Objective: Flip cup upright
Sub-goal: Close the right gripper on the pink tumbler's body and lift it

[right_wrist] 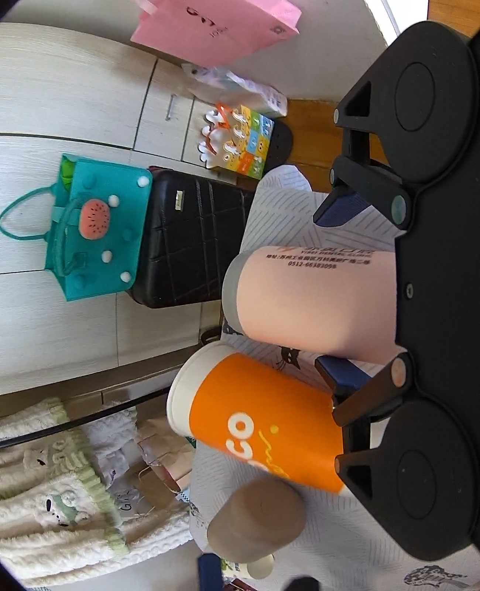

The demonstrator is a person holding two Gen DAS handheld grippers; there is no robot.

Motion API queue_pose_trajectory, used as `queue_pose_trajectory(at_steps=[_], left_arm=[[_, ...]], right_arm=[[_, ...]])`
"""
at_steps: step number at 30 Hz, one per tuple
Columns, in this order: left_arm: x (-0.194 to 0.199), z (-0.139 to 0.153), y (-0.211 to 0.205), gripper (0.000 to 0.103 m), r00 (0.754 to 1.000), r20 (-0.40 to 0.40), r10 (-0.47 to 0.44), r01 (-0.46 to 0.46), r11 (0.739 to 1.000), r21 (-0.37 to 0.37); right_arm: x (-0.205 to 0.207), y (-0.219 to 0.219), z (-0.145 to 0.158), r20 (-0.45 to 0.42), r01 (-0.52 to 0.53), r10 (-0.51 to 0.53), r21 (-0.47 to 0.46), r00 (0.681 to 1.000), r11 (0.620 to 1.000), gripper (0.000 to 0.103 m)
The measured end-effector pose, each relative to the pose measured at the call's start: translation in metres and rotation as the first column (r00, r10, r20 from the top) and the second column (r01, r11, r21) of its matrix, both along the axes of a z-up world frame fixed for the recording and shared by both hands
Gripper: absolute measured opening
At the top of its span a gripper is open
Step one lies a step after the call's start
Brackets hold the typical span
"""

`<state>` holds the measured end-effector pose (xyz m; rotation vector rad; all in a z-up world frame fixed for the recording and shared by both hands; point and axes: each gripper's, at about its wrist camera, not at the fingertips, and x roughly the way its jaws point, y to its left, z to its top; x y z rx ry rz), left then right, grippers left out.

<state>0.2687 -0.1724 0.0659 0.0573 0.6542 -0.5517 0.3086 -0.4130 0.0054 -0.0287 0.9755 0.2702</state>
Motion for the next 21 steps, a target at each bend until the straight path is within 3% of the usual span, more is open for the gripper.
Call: queue_pose_trajectory(at_steps=[2,5,14,21], left_arm=[[0.001,-0.003,-0.001,0.101,1.000,-0.009,-0.001,0.001,1.000,-0.007],[-0.002,-0.006,-0.006,0.101,1.000,-0.022,-0.011,0.011,1.000,-0.016],[-0.022,-0.008,-0.012,0.102,1.000,-0.019,-0.024,0.024,1.000,0.014],[-0.051,0.000,-0.006,0.102,0.999,-0.034,-0.040,0.040,0.999,0.008]], right_arm=[[0.003,0.000,-0.005,-0.009,-0.009,0.009,0.005,1.000,1.000,0.080],[0.002,0.002,-0.005,-0.009,-0.003,0.003,0.020,1.000,1.000,0.068],[-0.038,0.009,0.006,0.077,0.074,-0.072,-0.027,0.994,0.997,0.068],[-0.079,0.017,0.024,0.087,0.076,-0.075,-0.012,0.993,0.997,0.068]])
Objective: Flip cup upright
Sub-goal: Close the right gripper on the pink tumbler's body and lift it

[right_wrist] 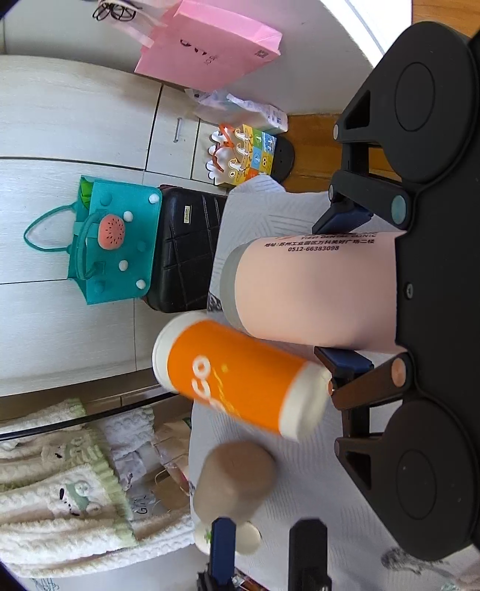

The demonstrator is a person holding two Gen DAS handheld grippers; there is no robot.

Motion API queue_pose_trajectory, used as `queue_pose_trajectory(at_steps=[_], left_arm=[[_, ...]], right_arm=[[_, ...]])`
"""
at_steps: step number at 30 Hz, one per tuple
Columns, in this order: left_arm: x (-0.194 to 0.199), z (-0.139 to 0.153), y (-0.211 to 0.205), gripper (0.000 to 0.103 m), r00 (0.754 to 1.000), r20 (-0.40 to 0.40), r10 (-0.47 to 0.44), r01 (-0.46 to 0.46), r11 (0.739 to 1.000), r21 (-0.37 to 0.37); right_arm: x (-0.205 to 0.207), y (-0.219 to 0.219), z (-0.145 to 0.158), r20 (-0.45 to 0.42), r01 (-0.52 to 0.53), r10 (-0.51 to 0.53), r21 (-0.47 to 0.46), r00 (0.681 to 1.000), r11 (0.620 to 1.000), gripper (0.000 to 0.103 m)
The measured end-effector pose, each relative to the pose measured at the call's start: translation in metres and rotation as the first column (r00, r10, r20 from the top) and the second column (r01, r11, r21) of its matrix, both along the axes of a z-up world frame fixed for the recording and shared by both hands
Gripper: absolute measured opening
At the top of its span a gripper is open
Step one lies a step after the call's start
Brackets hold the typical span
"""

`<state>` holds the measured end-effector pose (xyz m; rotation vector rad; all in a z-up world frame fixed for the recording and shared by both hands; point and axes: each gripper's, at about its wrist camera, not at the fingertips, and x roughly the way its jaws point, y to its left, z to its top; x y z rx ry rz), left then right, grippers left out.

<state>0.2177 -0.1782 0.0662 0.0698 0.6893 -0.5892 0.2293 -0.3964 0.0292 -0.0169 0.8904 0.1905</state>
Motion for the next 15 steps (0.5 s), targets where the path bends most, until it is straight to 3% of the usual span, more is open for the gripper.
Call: queue_pose_trajectory(at_steps=[5,11,15], left_arm=[[-0.026,0.000,0.015,0.102,0.999,0.043,0.017,-0.017,1.000,-0.004],[-0.050,-0.006,0.048,0.102,0.999,0.013,0.034,-0.033,0.999,-0.021],[-0.064,-0.013,0.071,0.102,0.999,0.008,0.053,-0.053,0.999,0.006]], right_arm=[[-0.032,0.017,0.019,-0.019,-0.016,0.017,0.038,1.000,0.999,0.068],[-0.056,0.052,0.034,-0.062,-0.081,0.086,0.086,0.994,0.993,0.068],[-0.072,0.078,0.027,-0.089,-0.110,0.120,0.116,0.989,0.987,0.068]])
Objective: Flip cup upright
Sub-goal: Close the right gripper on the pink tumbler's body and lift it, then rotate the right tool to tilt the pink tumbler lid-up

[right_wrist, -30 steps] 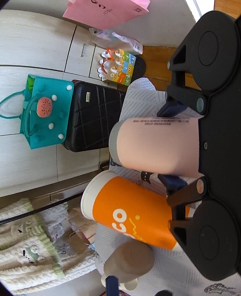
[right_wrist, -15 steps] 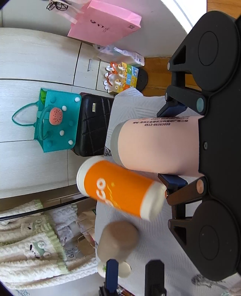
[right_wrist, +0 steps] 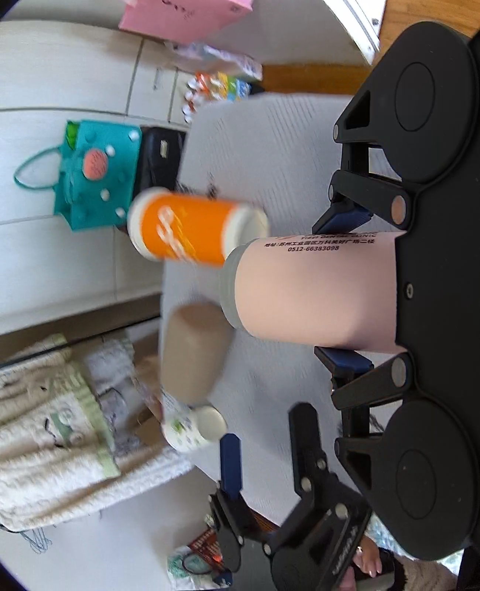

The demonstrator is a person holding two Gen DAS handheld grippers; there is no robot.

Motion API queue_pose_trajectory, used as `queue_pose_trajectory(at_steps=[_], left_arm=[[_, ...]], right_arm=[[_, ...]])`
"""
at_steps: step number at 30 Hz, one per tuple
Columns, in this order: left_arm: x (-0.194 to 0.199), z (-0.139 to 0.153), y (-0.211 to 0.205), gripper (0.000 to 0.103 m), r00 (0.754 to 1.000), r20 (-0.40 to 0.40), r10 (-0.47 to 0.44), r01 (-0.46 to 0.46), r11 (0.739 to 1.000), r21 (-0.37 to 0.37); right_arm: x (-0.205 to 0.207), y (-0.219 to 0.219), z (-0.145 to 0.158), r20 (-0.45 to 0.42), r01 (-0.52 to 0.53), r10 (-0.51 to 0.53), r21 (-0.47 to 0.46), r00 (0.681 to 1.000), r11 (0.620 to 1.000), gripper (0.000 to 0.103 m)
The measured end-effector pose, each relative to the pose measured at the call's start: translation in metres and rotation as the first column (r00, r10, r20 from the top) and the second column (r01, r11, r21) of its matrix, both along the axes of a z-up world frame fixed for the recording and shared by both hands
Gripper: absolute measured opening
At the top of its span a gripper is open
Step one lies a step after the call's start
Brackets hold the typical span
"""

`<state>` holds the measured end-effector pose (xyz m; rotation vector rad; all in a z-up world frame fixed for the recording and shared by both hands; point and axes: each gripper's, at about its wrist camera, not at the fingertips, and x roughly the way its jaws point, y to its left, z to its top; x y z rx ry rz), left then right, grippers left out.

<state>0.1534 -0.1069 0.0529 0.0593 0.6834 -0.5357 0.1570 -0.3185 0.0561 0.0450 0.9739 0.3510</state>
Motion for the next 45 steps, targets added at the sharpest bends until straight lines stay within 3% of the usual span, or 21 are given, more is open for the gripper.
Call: queue_pose_trajectory(at_steps=[4,9,14,18,26,29,32,39,45], left_arm=[[-0.007,-0.007,0.030,0.102,0.999,-0.038,0.034,-0.035,0.999,-0.013],[-0.008,-0.015,0.070,0.101,0.990,-0.124,0.073,-0.079,0.996,-0.051],[-0.007,-0.021,0.101,0.101,0.984,-0.113,0.141,-0.144,0.989,-0.027],[0.003,-0.025,0.118,0.101,0.977,-0.147,0.152,-0.164,0.984,-0.076],[0.015,-0.032,0.118,0.102,0.971,-0.203,0.126,-0.157,0.977,-0.147],[0.024,-0.037,0.117,0.101,0.960,-0.261,0.097,-0.152,0.968,-0.198],[0.029,-0.042,0.113,0.101,0.951,-0.304,0.062,-0.138,0.963,-0.234],[0.044,-0.062,0.088,0.100,0.900,-0.432,-0.051,-0.098,0.944,-0.316],[0.056,-0.073,0.067,0.090,0.872,-0.483,-0.079,-0.097,0.940,-0.328]], right_arm=[[-0.006,0.030,-0.013,-0.009,-0.015,0.014,-0.019,1.000,1.000,0.068],[0.003,0.063,-0.021,-0.018,-0.075,0.075,0.024,0.997,0.997,0.068],[0.022,0.098,-0.029,-0.041,-0.115,0.116,0.023,0.992,0.993,0.068],[0.032,0.114,-0.035,-0.058,-0.139,0.141,0.037,0.988,0.990,0.068],[0.033,0.126,-0.048,-0.069,-0.175,0.173,-0.013,0.982,0.985,0.069],[0.032,0.122,-0.045,-0.065,-0.183,0.183,-0.003,0.981,0.983,0.083],[0.028,0.117,-0.038,-0.060,-0.210,0.209,-0.006,0.976,0.978,0.083],[0.023,0.108,-0.033,-0.093,-0.285,0.284,0.003,0.954,0.958,0.083],[0.026,0.110,-0.038,-0.101,-0.334,0.333,0.010,0.938,0.943,0.079]])
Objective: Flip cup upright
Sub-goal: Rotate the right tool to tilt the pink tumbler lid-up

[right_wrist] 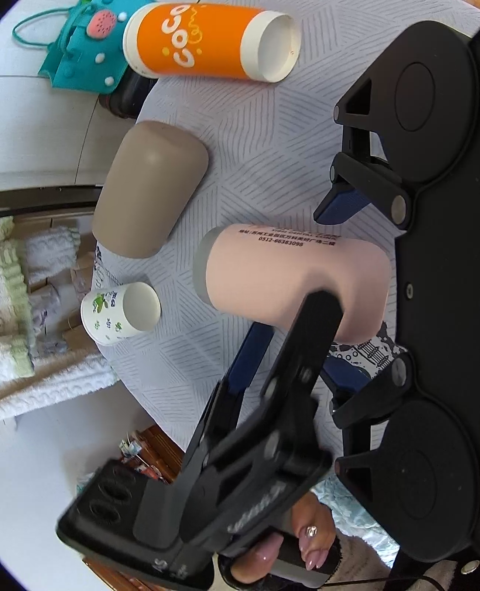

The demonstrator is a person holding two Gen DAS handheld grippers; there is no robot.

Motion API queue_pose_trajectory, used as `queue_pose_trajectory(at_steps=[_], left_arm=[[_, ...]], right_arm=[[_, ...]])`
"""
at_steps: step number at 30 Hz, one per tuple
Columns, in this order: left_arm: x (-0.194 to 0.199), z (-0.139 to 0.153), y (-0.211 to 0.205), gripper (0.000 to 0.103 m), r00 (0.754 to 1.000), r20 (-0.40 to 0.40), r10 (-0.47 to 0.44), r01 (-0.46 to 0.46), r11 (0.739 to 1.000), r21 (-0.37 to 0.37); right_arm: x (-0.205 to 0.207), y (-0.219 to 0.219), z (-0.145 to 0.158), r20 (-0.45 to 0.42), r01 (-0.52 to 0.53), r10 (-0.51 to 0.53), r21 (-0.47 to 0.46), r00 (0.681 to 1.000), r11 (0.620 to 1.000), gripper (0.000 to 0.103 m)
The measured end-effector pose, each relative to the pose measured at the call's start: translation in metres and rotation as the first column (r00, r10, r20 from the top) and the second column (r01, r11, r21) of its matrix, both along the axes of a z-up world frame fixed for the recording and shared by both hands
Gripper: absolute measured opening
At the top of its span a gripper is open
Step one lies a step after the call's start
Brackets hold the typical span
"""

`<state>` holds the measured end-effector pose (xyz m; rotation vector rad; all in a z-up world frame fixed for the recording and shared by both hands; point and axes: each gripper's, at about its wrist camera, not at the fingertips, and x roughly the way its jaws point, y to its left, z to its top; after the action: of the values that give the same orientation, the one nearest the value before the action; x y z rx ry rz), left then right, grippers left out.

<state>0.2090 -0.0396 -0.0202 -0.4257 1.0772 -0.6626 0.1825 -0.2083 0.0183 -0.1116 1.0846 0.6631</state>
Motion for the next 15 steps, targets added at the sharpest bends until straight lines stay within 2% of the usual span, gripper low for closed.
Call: queue_pose_trajectory(at_steps=[2,6,9,15], left_arm=[[0.004,-0.002,-0.002,0.082,1.000,-0.009,0.009,-0.009,1.000,-0.005],[0.006,-0.003,-0.003,0.081,1.000,0.003,0.027,-0.027,0.999,-0.020],[0.003,-0.003,-0.005,0.081,0.999,0.039,0.015,-0.014,1.000,-0.010],[-0.011,0.009,-0.015,0.078,0.987,0.157,-0.022,0.016,0.999,0.039]], right_arm=[[0.003,0.000,0.000,0.006,0.005,-0.005,0.003,1.000,1.000,0.072],[0.007,-0.002,-0.001,0.016,0.009,-0.010,0.014,1.000,1.000,0.070],[0.005,-0.004,-0.002,0.031,0.021,-0.022,0.024,0.999,0.999,0.070],[-0.015,-0.009,0.000,0.125,0.010,-0.014,0.034,0.992,0.999,0.070]])
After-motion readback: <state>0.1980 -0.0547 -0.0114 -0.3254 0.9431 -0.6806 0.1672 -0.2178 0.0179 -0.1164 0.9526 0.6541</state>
